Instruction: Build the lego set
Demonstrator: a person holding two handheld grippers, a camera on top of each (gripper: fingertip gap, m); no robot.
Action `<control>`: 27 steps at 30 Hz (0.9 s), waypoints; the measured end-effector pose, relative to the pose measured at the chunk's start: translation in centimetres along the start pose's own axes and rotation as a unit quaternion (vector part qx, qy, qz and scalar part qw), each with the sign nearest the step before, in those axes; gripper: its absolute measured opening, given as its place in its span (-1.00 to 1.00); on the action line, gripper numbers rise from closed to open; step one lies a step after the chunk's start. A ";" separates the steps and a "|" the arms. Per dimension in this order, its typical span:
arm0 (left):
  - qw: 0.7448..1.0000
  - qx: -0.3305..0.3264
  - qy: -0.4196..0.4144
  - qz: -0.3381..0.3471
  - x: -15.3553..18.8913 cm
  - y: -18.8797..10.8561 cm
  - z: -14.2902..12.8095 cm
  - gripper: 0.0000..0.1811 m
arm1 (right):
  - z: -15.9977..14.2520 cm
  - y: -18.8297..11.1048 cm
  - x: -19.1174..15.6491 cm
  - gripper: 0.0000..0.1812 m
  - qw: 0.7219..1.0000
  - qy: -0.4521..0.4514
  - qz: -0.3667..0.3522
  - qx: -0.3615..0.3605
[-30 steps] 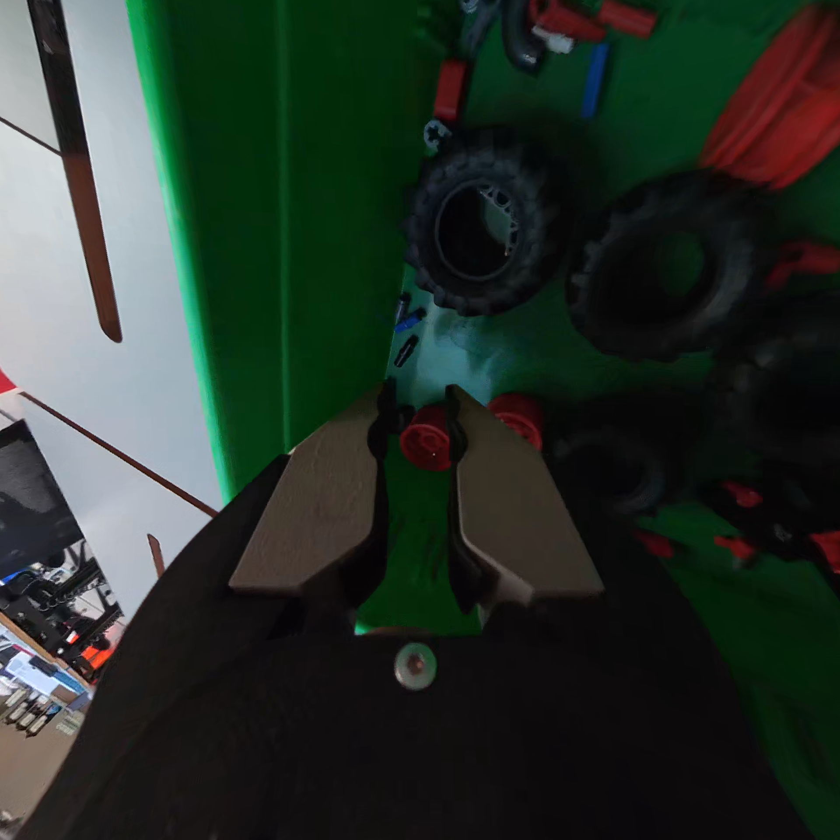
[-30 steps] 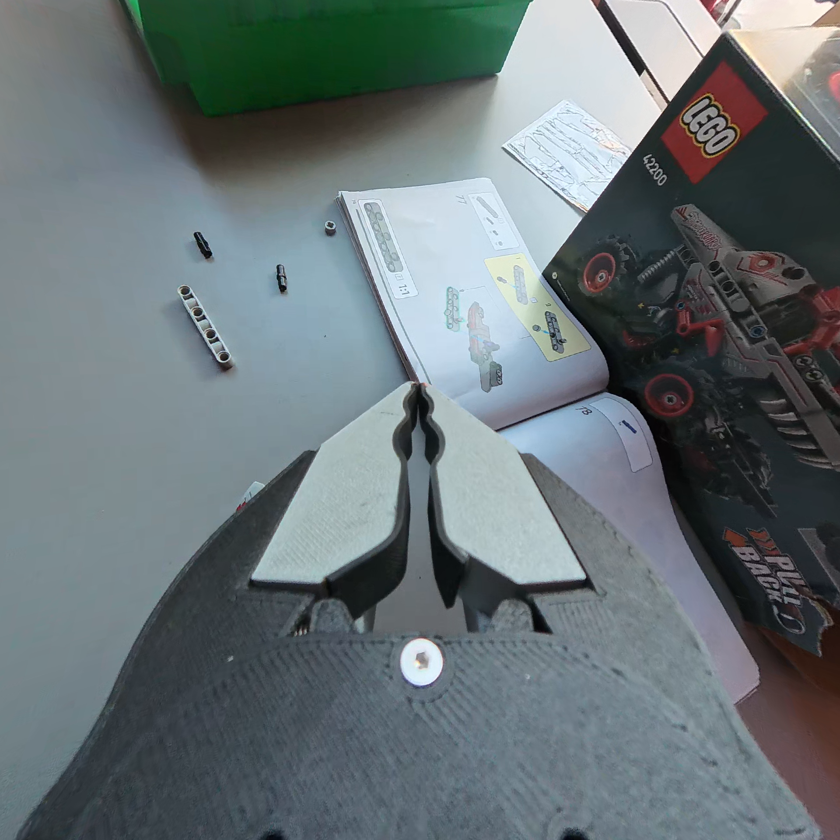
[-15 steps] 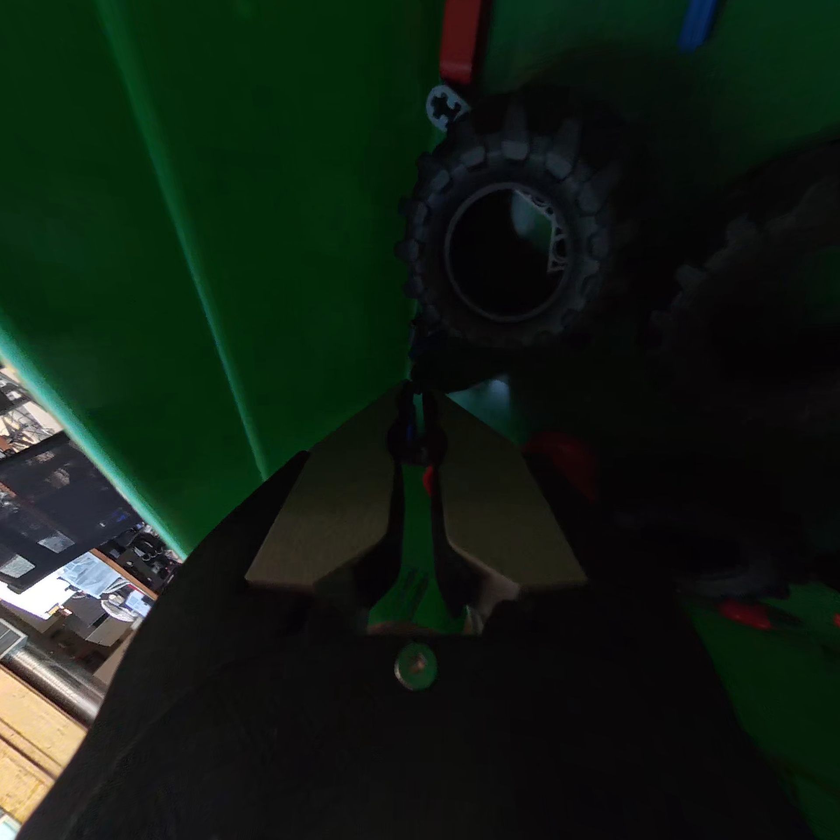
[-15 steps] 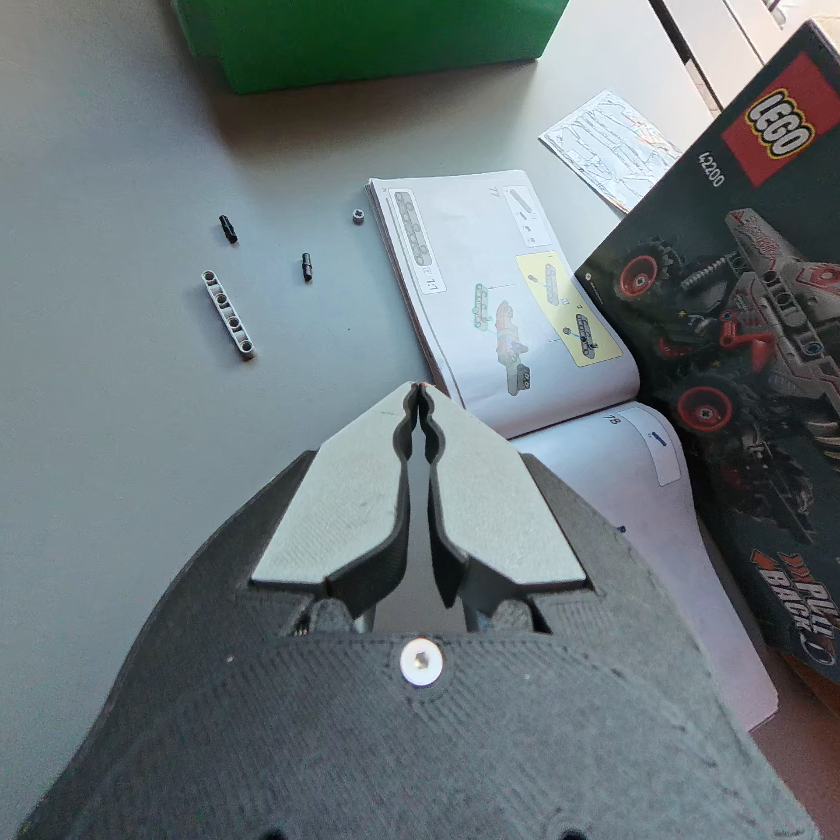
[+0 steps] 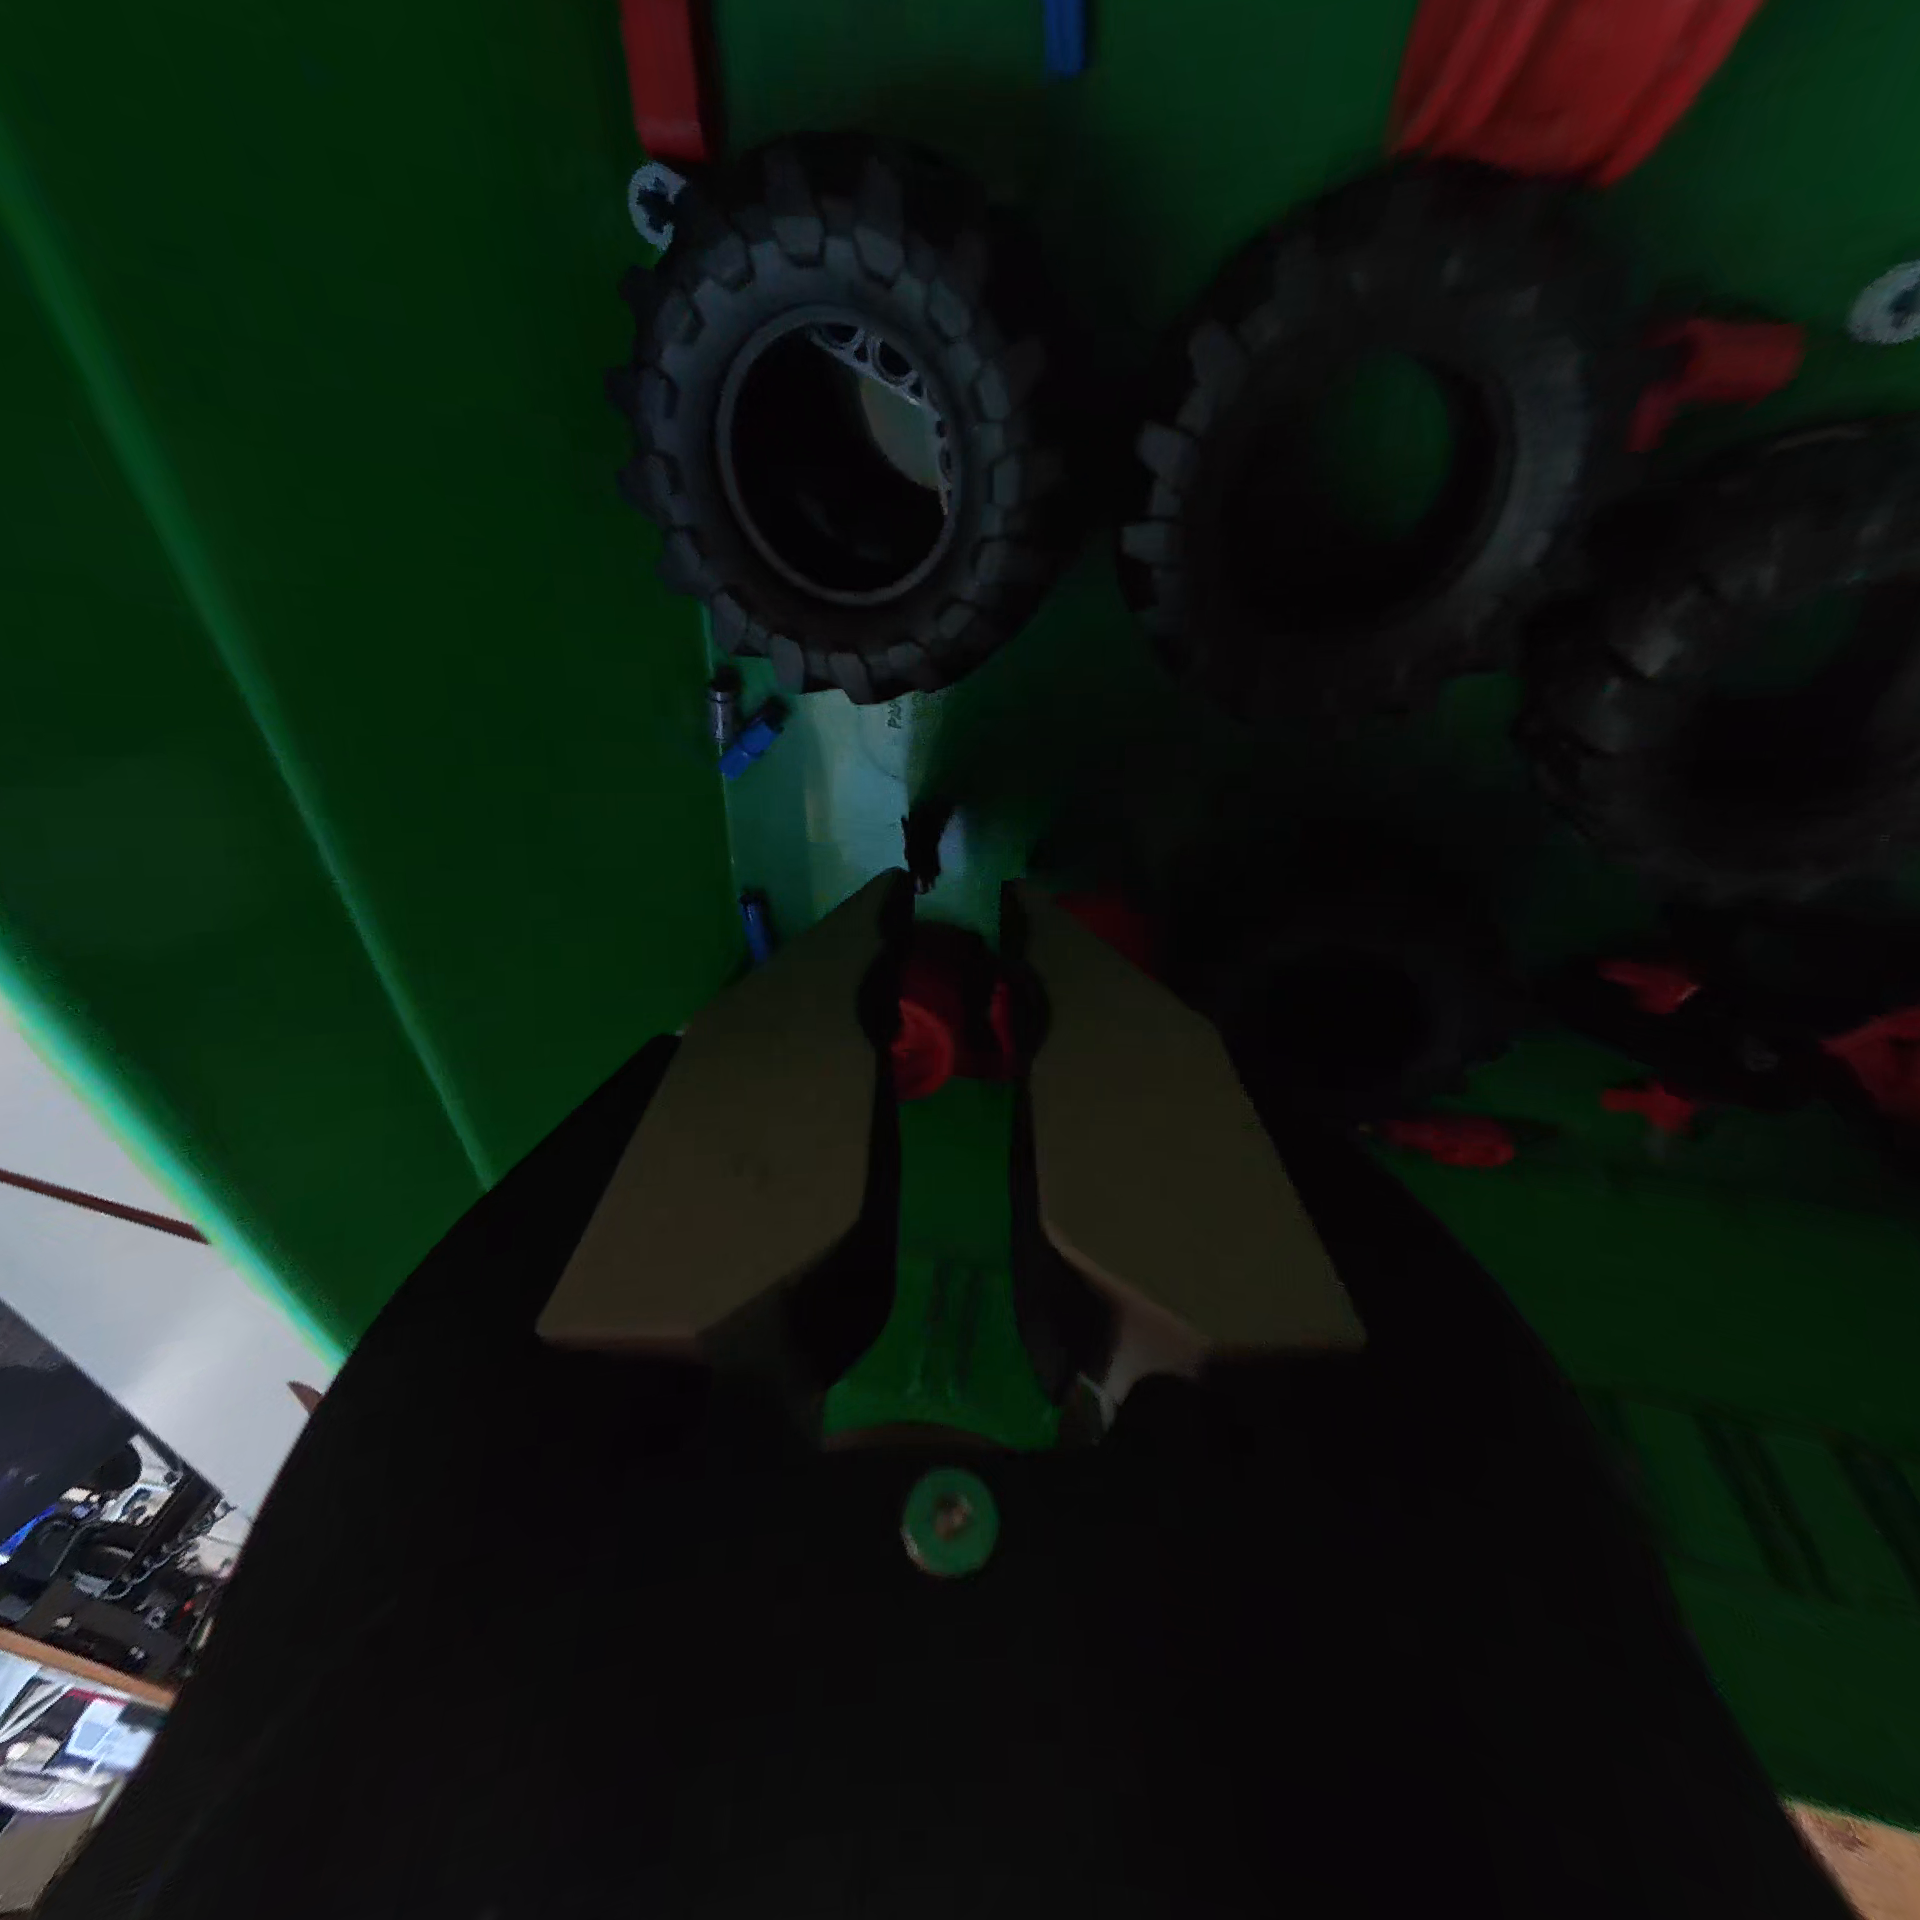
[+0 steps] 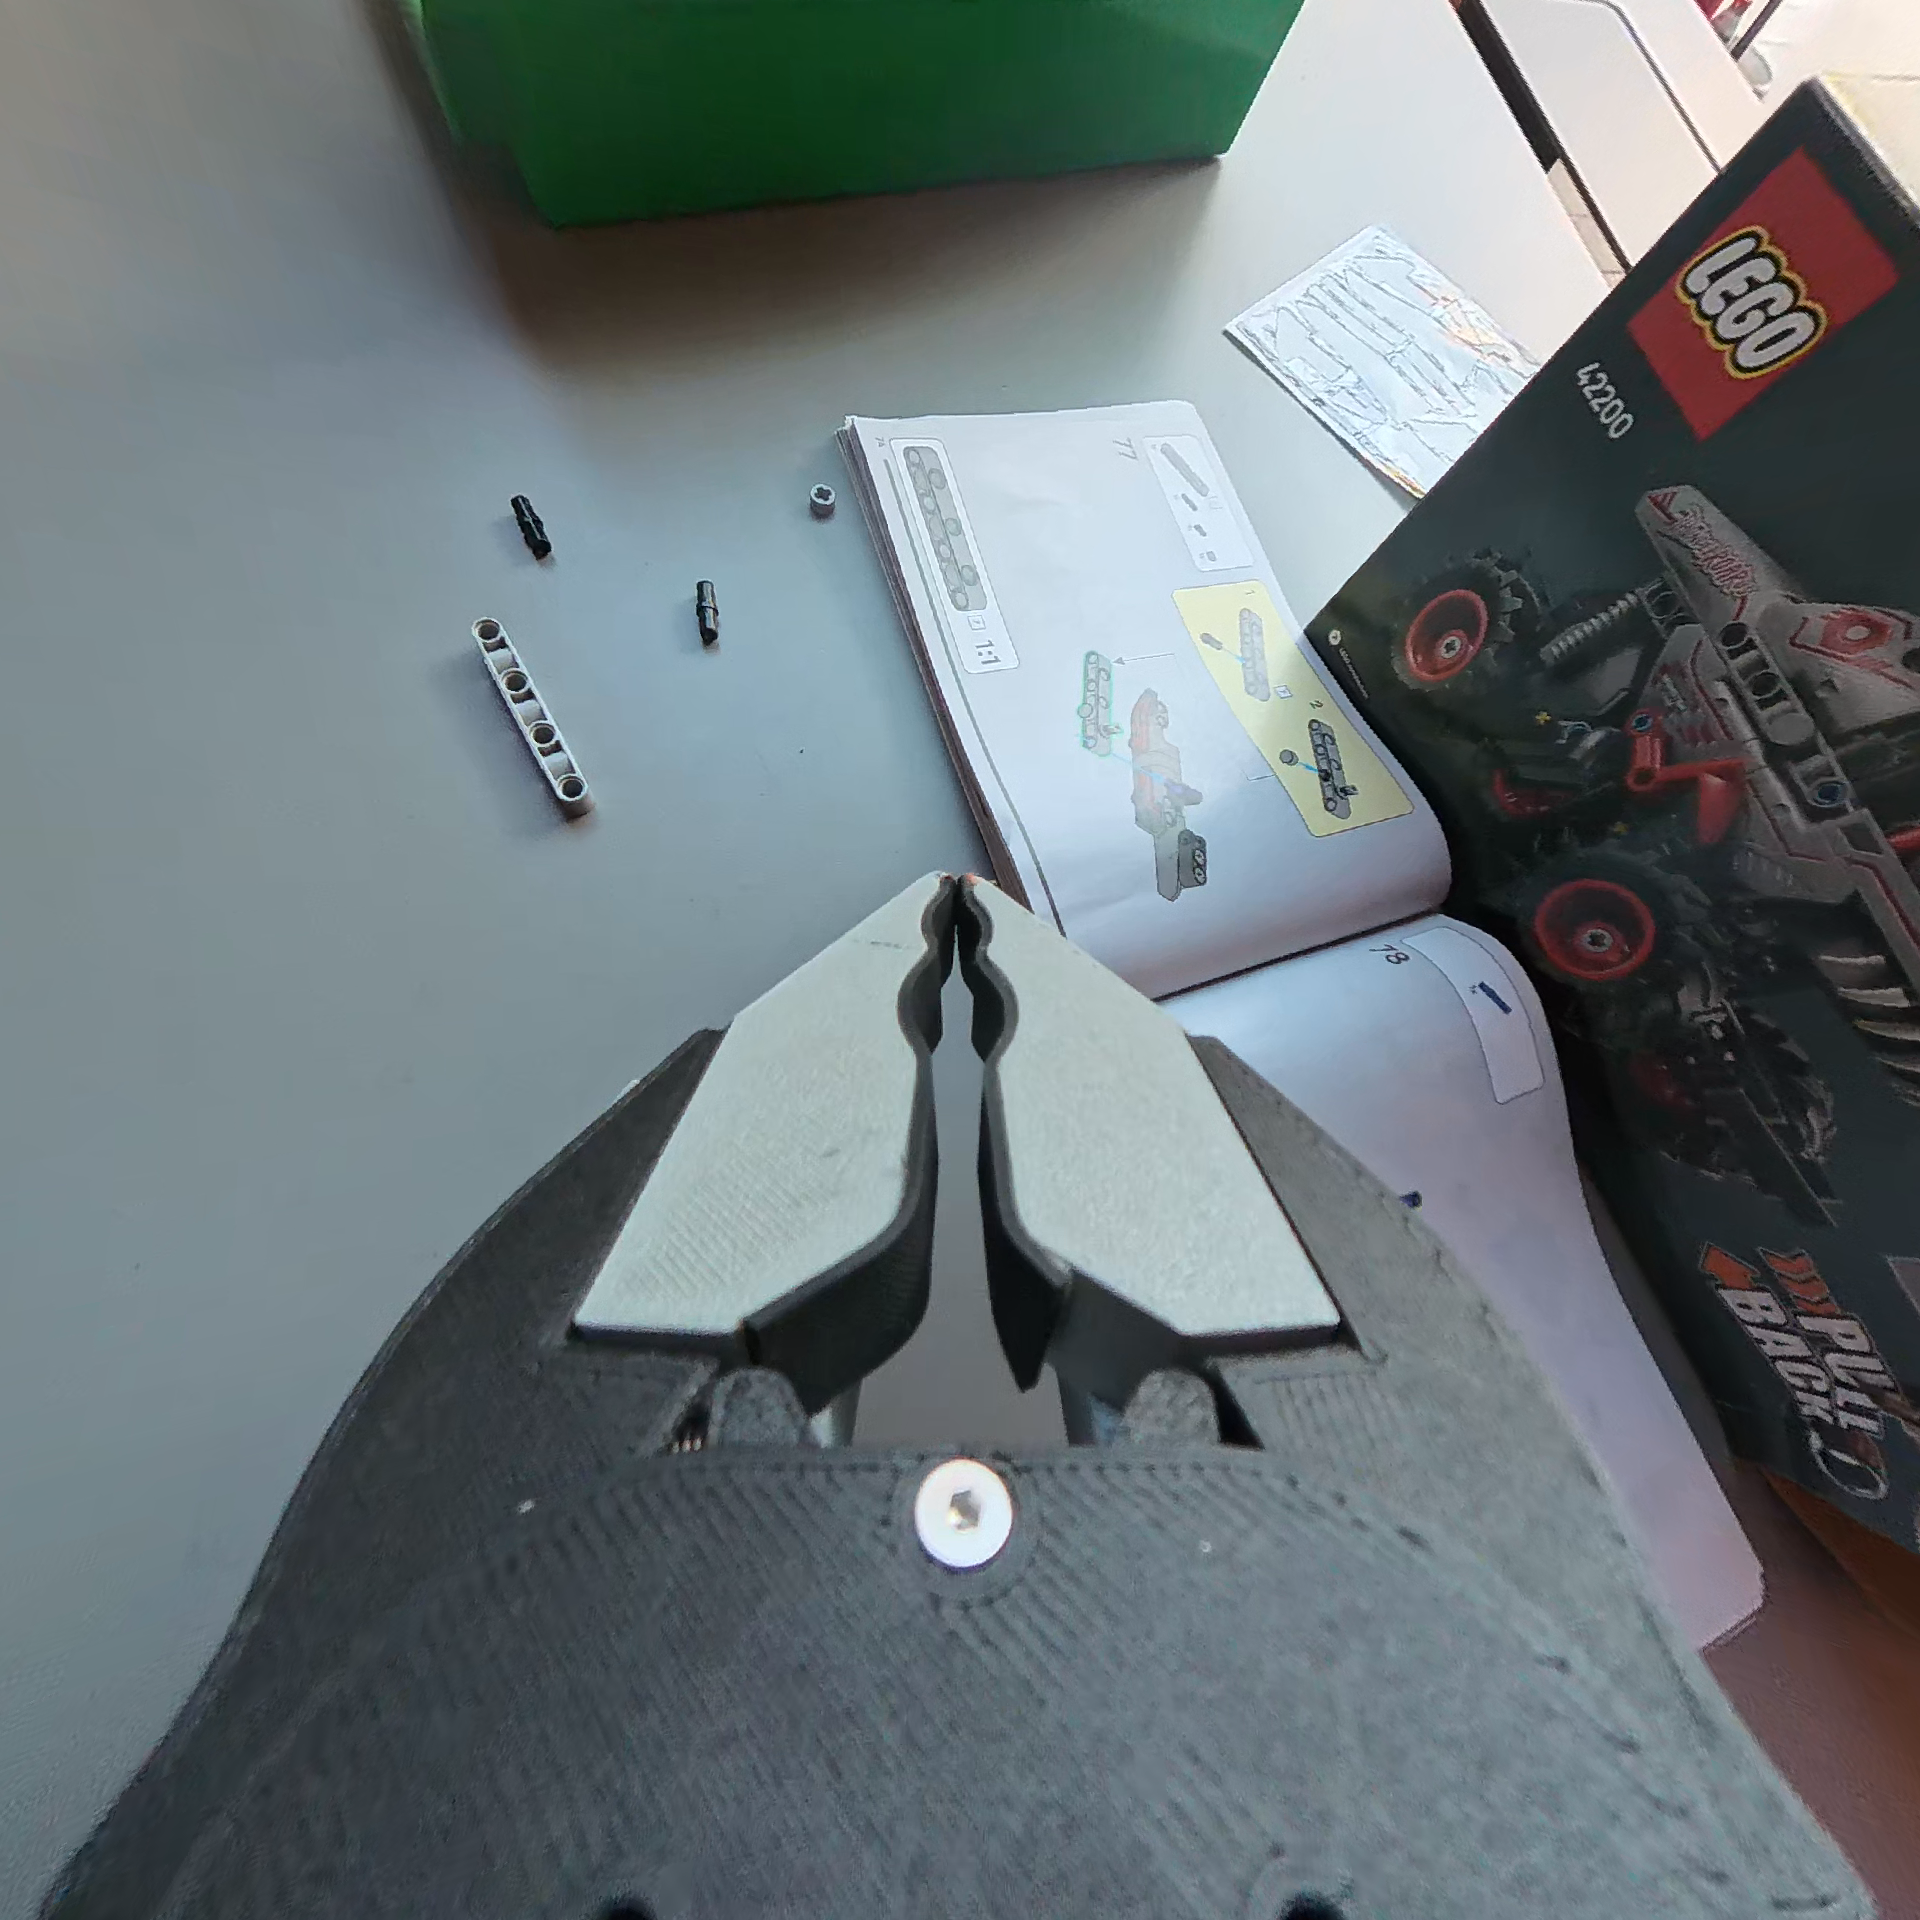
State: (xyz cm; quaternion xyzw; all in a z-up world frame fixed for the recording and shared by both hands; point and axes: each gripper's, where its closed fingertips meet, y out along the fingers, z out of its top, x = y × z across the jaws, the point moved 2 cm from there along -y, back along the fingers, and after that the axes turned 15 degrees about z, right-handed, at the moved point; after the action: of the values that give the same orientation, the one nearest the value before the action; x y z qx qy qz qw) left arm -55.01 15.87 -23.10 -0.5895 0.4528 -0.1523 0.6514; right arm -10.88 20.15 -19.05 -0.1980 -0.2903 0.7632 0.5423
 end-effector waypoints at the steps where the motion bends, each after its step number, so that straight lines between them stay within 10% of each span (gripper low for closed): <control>1: 1.000 0.005 -0.004 0.001 0.0 -0.3 0.1 -0.84 | 0.0 0.0 0.0 -1.00 1.000 0.000 0.000 -0.001; 8: 1.000 -0.016 -0.010 0.009 -0.5 -0.2 -0.4 -0.64 | 0.2 0.1 -0.3 -1.00 1.000 -0.005 -0.001 -0.001; 12: 0.999 -0.039 -0.032 -0.019 -0.2 0.7 0.1 -0.93 | 0.2 0.0 -0.3 -1.00 1.000 -0.004 0.000 0.000; 27: 0.996 -0.016 -0.089 0.003 -0.9 0.2 1.2 -0.91 | 0.1 -0.5 -0.8 -1.00 1.000 -0.012 0.001 0.006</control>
State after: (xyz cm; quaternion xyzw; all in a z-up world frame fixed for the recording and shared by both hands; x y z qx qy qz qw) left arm -54.66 17.30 -22.99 -0.6099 0.3974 -0.0901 0.6797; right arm -10.34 19.51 -18.60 -0.1855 -0.2918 0.7678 0.5394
